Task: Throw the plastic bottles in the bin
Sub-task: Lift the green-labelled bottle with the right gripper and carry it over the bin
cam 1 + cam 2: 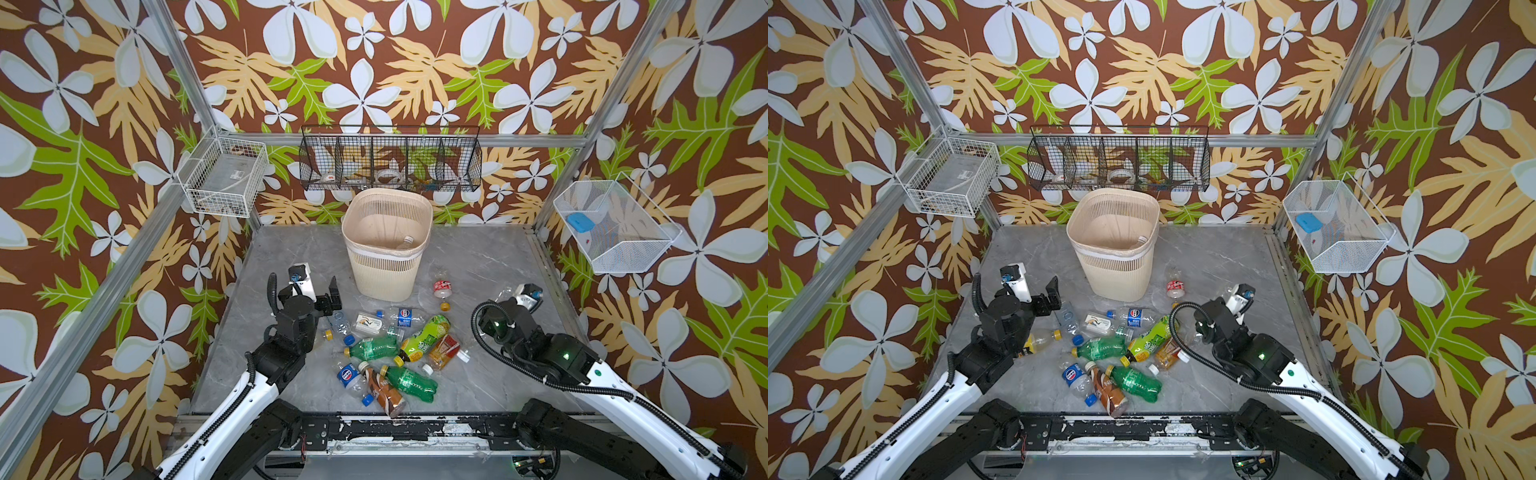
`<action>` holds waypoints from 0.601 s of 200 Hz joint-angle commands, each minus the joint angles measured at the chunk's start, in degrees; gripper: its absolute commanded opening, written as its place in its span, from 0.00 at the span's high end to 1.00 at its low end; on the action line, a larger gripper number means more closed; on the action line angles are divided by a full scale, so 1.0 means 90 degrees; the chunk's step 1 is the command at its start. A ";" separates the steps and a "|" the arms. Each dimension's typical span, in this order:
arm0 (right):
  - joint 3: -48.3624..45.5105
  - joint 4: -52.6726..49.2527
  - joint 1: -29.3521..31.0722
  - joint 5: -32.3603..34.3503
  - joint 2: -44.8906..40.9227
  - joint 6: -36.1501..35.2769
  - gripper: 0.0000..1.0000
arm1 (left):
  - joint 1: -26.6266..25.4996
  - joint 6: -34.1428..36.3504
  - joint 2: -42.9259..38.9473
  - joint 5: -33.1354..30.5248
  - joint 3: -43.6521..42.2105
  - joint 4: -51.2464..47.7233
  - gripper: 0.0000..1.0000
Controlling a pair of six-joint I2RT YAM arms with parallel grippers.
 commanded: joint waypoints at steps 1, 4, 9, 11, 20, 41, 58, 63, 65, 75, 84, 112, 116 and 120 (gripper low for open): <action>0.0935 0.0645 -0.0083 0.0460 0.0537 -0.1876 0.44 | 0.0008 0.0045 0.0015 -0.0145 0.0060 0.0067 0.00; 0.1087 0.0746 -0.0086 0.0469 0.0635 -0.2064 0.44 | 0.0008 0.0045 0.0019 -0.0150 0.0068 0.0065 0.00; 0.1341 0.0920 -0.0095 0.0465 0.0803 -0.2345 0.44 | 0.0005 0.0045 0.0020 -0.0150 0.0070 0.0058 0.00; 0.1444 0.1006 -0.0099 0.0462 0.0879 -0.2439 0.44 | 0.0002 0.0045 0.0020 -0.0151 0.0070 0.0056 0.00; 0.1891 0.1365 -0.0100 0.0412 0.1203 -0.2920 0.44 | 0.0008 0.0045 0.0029 -0.0154 0.0070 0.0056 0.00; 0.2916 0.2236 -0.0104 0.0086 0.2014 -0.3903 0.44 | 0.0001 0.0065 0.0056 -0.0204 0.0080 0.0043 0.00; 0.3926 0.2657 -0.0104 -0.0260 0.2790 -0.4520 0.44 | 0.0000 0.0072 0.0072 -0.0232 0.0100 0.0018 0.00; 0.4232 0.2728 -0.0104 -0.0349 0.3001 -0.4660 0.44 | 0.0000 0.0075 0.0078 -0.0251 0.0100 0.0014 0.00; 0.4327 0.2755 -0.0104 -0.0396 0.3101 -0.4707 0.44 | 0.0001 0.0075 0.0076 -0.0249 0.0100 0.0006 0.00; 0.4883 0.2889 -0.0104 -0.0570 0.3548 -0.4946 0.44 | 0.0000 0.0075 0.0078 -0.0270 0.0111 -0.0003 0.00; 0.5332 0.3006 -0.0104 -0.0674 0.3902 -0.5123 0.45 | 0.0002 0.0085 0.0071 -0.0304 0.0117 -0.0013 0.00; 0.6426 0.3080 -0.0121 -0.0966 0.4951 -0.5593 0.45 | 0.0000 0.0094 0.0078 -0.0349 0.0114 -0.0013 0.00; 0.6531 0.3069 -0.0132 -0.0988 0.5083 -0.5639 0.44 | 0.0005 0.0094 0.0087 -0.0344 0.0114 -0.0013 0.00; 0.6646 0.3061 -0.0149 -0.1012 0.5211 -0.5663 0.44 | 0.0002 0.0087 0.0090 -0.0340 0.0112 -0.0013 0.00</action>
